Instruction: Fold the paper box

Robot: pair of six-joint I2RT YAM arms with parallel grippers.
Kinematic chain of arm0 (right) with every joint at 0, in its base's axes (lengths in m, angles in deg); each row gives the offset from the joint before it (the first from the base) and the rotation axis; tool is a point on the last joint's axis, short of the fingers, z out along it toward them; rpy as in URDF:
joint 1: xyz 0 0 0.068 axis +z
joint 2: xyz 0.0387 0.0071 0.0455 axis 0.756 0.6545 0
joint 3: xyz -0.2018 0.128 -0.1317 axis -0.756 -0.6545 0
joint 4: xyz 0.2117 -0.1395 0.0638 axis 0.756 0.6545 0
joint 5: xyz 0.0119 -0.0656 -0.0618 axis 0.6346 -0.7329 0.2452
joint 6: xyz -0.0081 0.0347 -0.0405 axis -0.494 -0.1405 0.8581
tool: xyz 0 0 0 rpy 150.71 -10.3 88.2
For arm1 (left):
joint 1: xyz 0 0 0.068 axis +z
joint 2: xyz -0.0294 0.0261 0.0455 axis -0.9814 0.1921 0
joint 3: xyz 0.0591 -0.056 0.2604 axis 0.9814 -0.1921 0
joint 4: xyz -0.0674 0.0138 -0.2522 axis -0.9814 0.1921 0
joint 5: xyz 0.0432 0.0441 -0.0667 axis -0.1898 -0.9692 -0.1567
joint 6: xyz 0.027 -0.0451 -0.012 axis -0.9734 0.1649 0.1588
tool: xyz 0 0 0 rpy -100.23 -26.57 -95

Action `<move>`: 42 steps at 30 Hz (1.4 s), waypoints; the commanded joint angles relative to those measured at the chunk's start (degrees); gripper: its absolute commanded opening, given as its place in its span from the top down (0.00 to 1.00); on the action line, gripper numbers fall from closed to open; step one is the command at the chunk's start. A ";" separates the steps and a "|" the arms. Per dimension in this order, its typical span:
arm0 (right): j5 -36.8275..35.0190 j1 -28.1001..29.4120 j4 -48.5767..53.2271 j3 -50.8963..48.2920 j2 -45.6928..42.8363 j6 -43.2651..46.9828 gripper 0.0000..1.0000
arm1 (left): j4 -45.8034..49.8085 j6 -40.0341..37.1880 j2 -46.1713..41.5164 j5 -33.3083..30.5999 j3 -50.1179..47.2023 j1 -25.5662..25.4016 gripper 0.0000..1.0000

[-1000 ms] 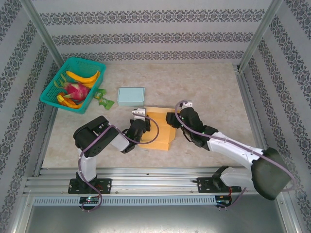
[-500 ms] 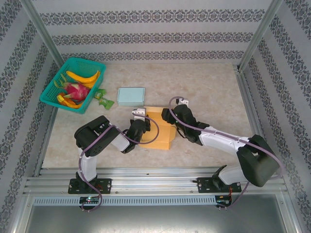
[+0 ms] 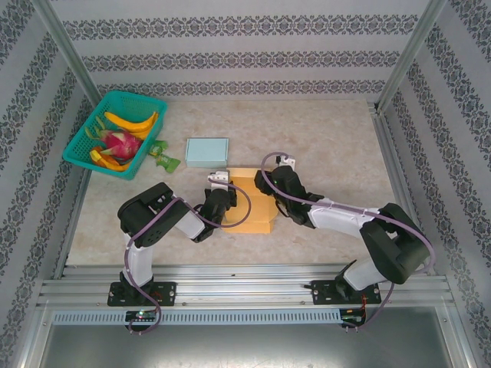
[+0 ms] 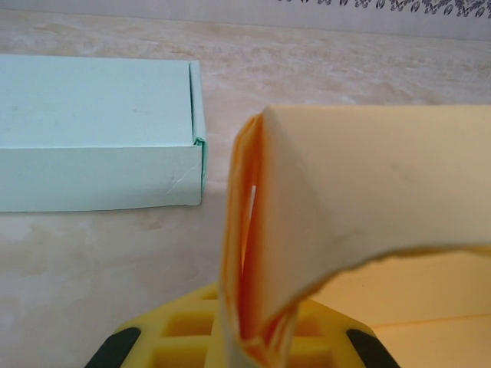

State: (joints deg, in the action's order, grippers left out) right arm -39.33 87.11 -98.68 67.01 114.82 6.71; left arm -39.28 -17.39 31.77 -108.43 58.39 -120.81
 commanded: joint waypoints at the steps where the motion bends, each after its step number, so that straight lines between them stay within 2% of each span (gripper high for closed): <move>1: -0.23 -0.42 -1.20 -2.91 0.79 -0.79 0.57 | 3.09 1.74 1.46 -0.35 0.70 0.58 1.00; 7: -0.38 -1.97 -1.32 -4.98 0.52 0.34 0.56 | 3.20 1.49 1.43 0.24 0.76 0.58 1.00; 15: 2.35 -3.05 -0.55 -6.09 -2.34 2.46 0.45 | 4.03 1.14 2.06 1.08 1.60 0.58 1.00; 23: 2.93 -4.16 -0.61 -8.66 -5.85 1.99 0.43 | 6.51 2.03 2.08 0.19 2.72 0.58 1.00; 35: 5.10 -6.92 -4.98 -10.69 -1.28 1.41 0.42 | 7.74 2.51 2.04 -0.43 3.16 0.58 1.00; 42: 2.91 -8.56 -6.46 -9.32 1.36 2.32 0.42 | 6.85 2.15 2.05 0.43 2.81 0.58 1.00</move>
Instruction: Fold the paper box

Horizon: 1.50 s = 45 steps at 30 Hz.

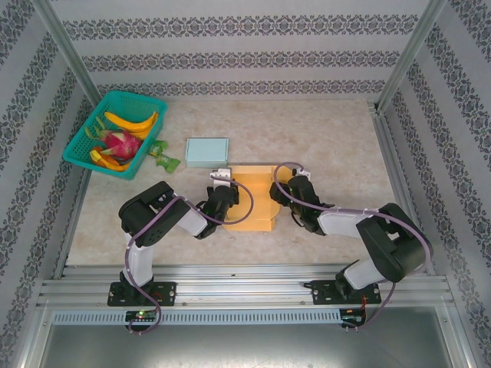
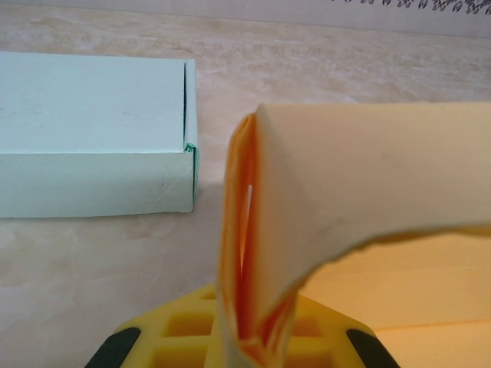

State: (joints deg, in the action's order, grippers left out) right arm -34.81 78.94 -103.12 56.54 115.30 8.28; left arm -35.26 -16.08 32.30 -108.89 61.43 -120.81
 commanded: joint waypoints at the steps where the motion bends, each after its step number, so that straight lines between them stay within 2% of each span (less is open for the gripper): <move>1: -1.22 -0.50 -2.56 1.44 1.21 1.18 0.42 | 2.56 0.70 1.57 1.08 -0.31 0.58 1.00; 6: 3.94 0.12 -5.68 3.70 4.08 2.71 0.45 | 2.48 0.62 1.81 1.53 -0.16 0.58 1.00; 11: 6.09 3.56 -8.72 5.18 5.22 5.60 0.49 | 2.69 0.55 1.85 1.44 0.00 0.56 1.00; 15: 4.84 6.61 -7.78 6.94 6.20 7.73 0.49 | 2.80 0.60 1.93 1.46 0.18 0.58 1.00; 20: 4.28 7.69 -7.92 8.13 10.03 7.04 0.49 | 3.02 0.71 1.97 1.27 0.21 0.58 1.00; 23: 4.35 7.84 -8.34 7.27 9.20 7.31 0.49 | 3.56 0.50 1.86 0.57 0.20 0.58 1.00; 29: -0.58 11.45 -2.46 3.87 0.87 14.50 0.48 | 2.86 -0.56 1.67 1.18 0.14 0.58 1.00; 33: -4.79 13.23 1.95 -0.61 -5.88 16.17 0.47 | 2.38 -0.84 1.56 1.39 -0.26 0.58 1.00; 37: -9.56 13.58 7.34 -4.36 -14.82 18.01 0.46 | 0.41 -2.64 1.59 9.95 -0.60 1.15 1.00; 39: -12.68 13.56 11.07 -5.94 -20.81 18.54 0.46 | 1.12 -2.76 1.30 11.16 -0.44 1.26 1.00; 43: -24.38 10.90 19.50 -9.50 -33.97 18.15 0.43 | -0.81 -2.42 0.61 12.09 -1.83 2.21 1.00; 45: -22.61 6.47 20.52 -12.18 -40.48 16.74 0.45 | -2.91 -2.11 0.48 14.43 -3.08 3.14 1.00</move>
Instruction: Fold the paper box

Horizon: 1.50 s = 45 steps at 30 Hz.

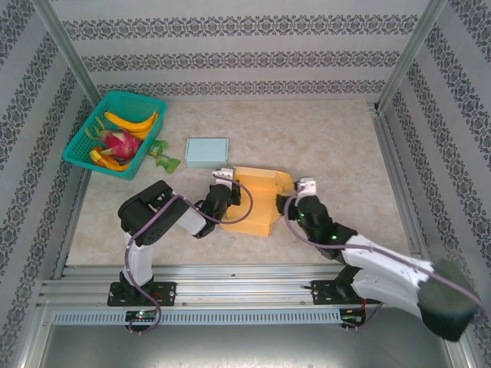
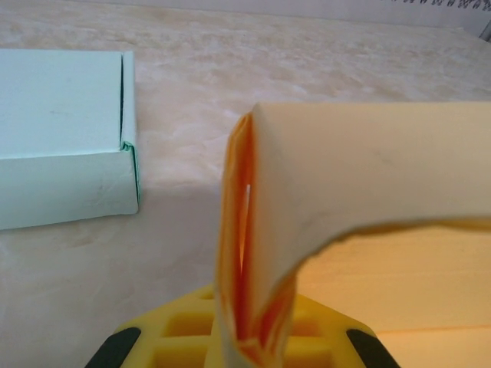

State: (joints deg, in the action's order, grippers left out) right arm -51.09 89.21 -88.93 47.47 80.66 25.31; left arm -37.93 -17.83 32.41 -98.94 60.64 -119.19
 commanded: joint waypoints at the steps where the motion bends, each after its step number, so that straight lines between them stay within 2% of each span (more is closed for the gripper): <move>1: -3.66 -5.79 6.34 -4.19 -8.29 -0.94 0.45 | -0.81 -0.07 0.39 5.47 -2.66 1.96 1.00; 4: 4.92 -10.55 5.52 -7.27 -13.53 -1.58 0.47 | -2.80 1.24 0.65 9.41 -3.56 3.53 1.00; 8: 13.69 -13.10 1.66 -8.97 -15.00 1.04 0.47 | -5.90 2.24 1.48 15.73 -4.31 5.02 1.00; 13: 20.43 -13.20 -2.00 -6.90 -10.01 2.69 0.47 | -7.36 1.68 1.40 19.11 -4.85 5.03 1.00; 20: 29.47 -11.95 -9.46 -4.82 1.36 4.29 0.47 | -7.88 1.04 1.01 21.08 -5.16 5.09 1.00; 27: 27.24 -7.00 -9.69 -0.87 8.58 8.08 0.47 | -7.72 0.83 1.39 22.94 -4.67 5.12 1.00; 39: 14.85 -4.72 -9.43 3.13 13.93 8.30 0.53 | -8.32 0.03 1.53 25.10 -4.63 5.04 1.00; 45: 12.59 -3.73 -9.91 5.42 18.22 9.73 0.54 | -8.64 -0.24 1.59 26.50 -4.72 5.02 1.00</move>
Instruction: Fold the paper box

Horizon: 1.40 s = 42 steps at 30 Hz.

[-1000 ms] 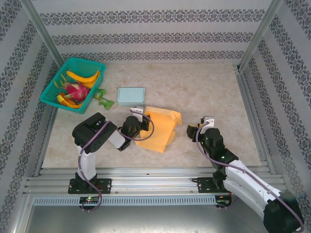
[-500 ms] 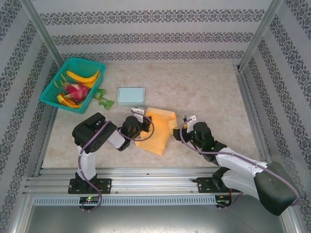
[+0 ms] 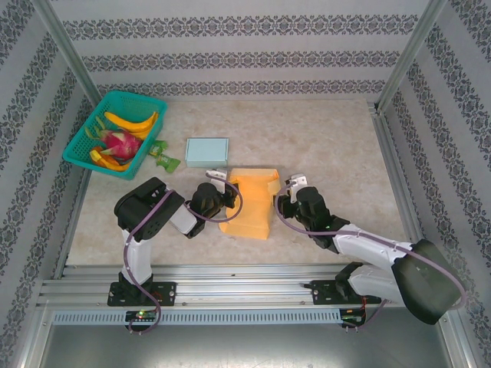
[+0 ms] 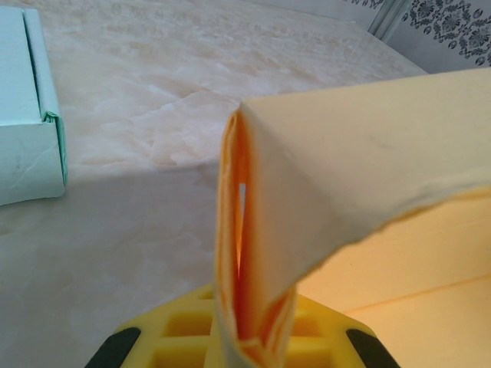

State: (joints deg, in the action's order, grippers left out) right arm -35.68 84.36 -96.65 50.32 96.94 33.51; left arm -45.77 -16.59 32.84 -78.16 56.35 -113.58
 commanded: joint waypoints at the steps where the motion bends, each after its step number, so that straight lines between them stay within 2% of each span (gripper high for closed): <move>1: -3.11 1.47 -2.53 2.98 3.04 1.83 0.54 | -0.66 -1.56 1.13 5.63 -0.36 -0.59 1.00; 6: -3.87 3.35 -3.74 5.57 8.01 3.55 0.56 | 0.23 -1.56 1.09 5.41 -0.01 -0.59 1.00; 15: -10.27 5.09 -5.27 9.44 15.49 4.38 0.60 | 0.40 -2.16 1.06 6.13 0.19 -0.88 1.00; 24: -15.34 5.21 -7.99 10.39 19.51 7.91 0.65 | 0.57 -3.38 0.33 7.33 -0.37 -1.12 1.00; 27: -13.52 4.73 -10.54 9.44 19.73 9.48 0.66 | 0.79 -3.58 0.31 7.96 -0.21 -1.12 1.00; 31: -5.61 3.13 -14.75 7.47 18.73 10.02 0.65 | 1.98 -3.49 0.31 7.00 0.25 -1.12 1.00; 37: -7.71 -1.60 -14.15 7.01 17.97 5.48 0.64 | 0.76 -3.81 0.35 9.12 -0.15 -1.25 1.00; 42: -8.27 -3.21 -14.51 6.21 17.89 4.66 0.65 | 0.48 -3.82 0.37 9.65 -0.21 -1.21 1.00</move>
State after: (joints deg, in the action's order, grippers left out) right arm -46.17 81.47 -107.75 56.96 115.41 39.73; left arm -45.97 -19.38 32.89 -77.89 56.38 -112.61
